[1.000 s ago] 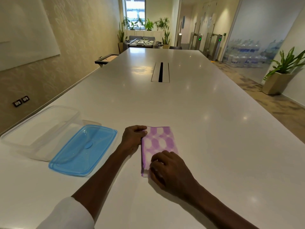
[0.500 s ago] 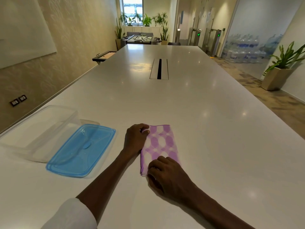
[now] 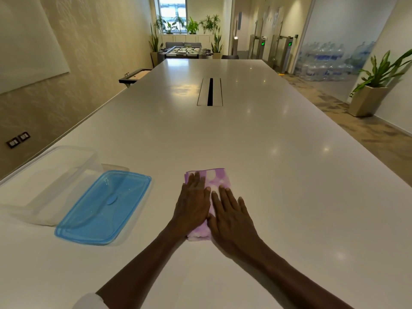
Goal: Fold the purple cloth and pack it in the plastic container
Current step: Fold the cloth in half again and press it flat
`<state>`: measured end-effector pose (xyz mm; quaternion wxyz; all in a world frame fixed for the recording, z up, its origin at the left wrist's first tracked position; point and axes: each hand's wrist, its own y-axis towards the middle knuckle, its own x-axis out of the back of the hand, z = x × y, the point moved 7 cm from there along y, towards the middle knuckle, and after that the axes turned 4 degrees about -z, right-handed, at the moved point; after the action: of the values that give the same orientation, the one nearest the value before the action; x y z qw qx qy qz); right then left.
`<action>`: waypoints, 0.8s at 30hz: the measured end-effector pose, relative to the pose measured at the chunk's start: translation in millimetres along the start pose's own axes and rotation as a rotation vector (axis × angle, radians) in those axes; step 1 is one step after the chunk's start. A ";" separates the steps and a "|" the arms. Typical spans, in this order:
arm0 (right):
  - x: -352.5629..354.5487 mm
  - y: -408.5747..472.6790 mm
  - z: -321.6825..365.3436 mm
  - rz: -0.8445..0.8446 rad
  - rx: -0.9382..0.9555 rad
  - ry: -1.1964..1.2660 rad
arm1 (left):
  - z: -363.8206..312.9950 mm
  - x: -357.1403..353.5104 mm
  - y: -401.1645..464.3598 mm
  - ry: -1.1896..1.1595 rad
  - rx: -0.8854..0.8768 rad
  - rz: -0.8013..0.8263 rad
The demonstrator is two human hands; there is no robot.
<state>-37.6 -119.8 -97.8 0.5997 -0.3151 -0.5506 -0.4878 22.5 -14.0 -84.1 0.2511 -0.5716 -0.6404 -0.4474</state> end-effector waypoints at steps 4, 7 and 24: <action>1.9 15.0 -6.3 0.083 -0.013 0.050 | 0.1 -3.9 3.1 0.063 -0.006 0.076; 17.9 38.0 -14.1 0.015 -0.004 0.048 | 3.3 0.0 9.6 0.069 0.008 0.080; 33.8 59.1 -34.7 -0.035 0.106 0.254 | 10.4 8.1 2.1 0.157 0.044 0.114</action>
<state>26.9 -140.3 -62.5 0.6719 -0.2090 -0.5007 -0.5041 24.8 -1.0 -81.7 0.3380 -0.5647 -0.5948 -0.4616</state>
